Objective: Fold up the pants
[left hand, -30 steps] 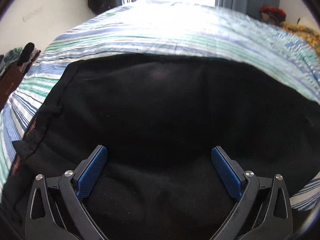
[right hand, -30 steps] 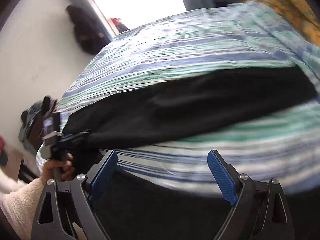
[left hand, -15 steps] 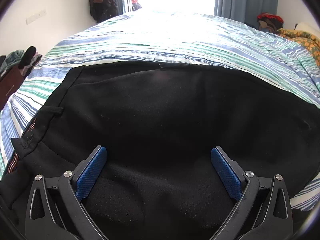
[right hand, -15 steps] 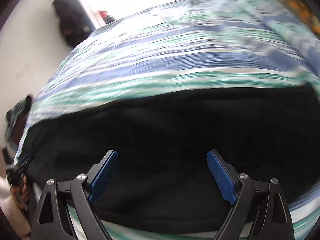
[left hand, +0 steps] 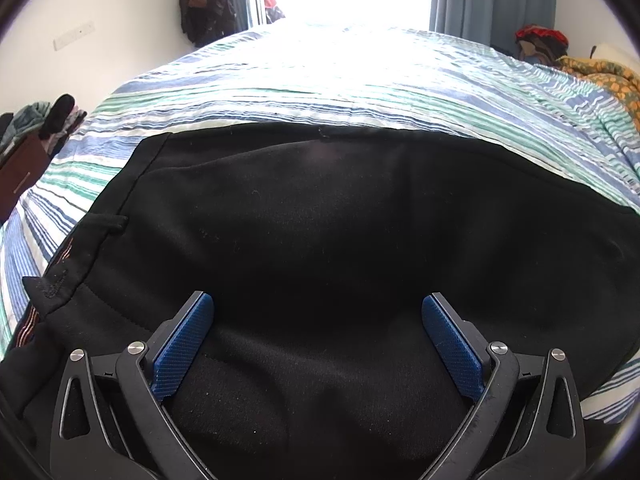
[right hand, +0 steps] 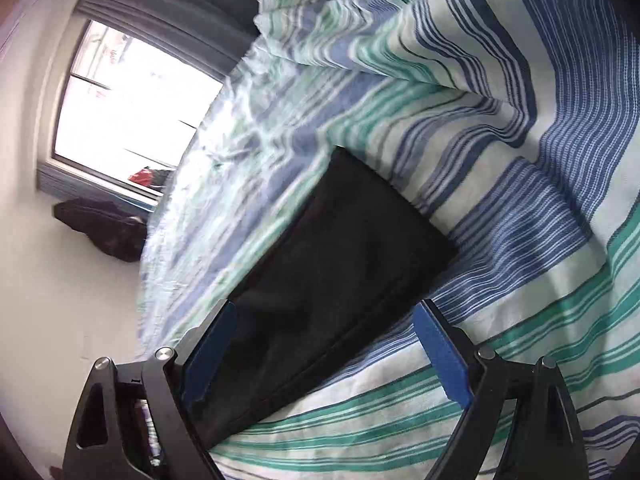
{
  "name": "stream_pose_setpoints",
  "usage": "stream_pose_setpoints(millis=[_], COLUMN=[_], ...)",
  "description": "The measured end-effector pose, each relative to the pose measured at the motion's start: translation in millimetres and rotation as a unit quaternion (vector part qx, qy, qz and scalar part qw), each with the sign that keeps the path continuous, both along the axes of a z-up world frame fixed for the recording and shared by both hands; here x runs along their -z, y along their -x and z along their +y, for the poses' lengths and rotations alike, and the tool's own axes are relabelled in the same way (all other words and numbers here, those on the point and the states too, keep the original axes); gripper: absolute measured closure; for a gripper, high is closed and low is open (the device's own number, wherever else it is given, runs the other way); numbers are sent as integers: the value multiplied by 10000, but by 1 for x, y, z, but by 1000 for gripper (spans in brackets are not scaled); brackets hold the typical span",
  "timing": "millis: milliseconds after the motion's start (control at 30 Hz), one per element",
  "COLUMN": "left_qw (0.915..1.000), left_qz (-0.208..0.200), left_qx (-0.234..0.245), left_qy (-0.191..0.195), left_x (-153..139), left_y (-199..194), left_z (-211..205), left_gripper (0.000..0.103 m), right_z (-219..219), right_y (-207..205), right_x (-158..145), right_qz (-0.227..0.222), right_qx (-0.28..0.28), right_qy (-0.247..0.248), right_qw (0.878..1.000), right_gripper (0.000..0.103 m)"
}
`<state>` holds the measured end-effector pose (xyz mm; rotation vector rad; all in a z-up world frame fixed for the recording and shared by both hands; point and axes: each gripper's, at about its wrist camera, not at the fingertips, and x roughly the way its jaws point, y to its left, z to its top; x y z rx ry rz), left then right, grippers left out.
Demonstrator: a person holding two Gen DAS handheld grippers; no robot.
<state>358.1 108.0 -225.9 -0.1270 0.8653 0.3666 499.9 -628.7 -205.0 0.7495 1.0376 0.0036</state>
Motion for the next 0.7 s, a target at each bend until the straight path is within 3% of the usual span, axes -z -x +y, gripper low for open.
stream_pose_setpoints(millis=[33, 133, 200, 233, 267, 367, 433, 533, 633, 700], left_qw=[10000, 10000, 10000, 10000, 10000, 10000, 10000, 10000, 10000, 9999], left_qz=[6, 11, 12, 10, 12, 12, 10, 13, 37, 76], left_qx=[0, -6, -8, -7, -7, -7, -7, -13, -24, -30], left_qy=[-7, -24, -33, -36, -41, -41, -42, -51, -74, -93], left_x=[0, 1, 1, 2, 2, 2, 2, 2, 2, 2], left_y=[0, -1, -1, -1, -1, -1, -2, -1, -3, -4], left_z=[0, 0, 0, 0, 0, 0, 0, 0, 0, 0], left_gripper=[0, 0, 0, 0, 0, 0, 0, 0, 1, 1], right_z=[-6, -13, -3, 5, 12, 49, 83, 101, 75, 42], right_y=[-4, -11, -22, -25, -24, -8, 22, 99, 163, 192], right_x=[8, 13, 6, 0, -10, -52, -84, -110, -91, -61], right_qz=[135, -105, -206, -294, -438, -1180, -1647, -1916, -1417, -607], right_qx=[290, 883, 764, 579, 369, -714, -1679, -2465, -2378, -1959], right_qy=[75, 52, 484, 671, 824, 1375, 1830, 2188, 2542, 2906], right_qw=[9995, 9960, 9957, 9956, 9950, 9809, 9546, 9245, 9267, 9346], right_gripper=[16, 22, 49, 76, 81, 85, 86, 86, 82, 67])
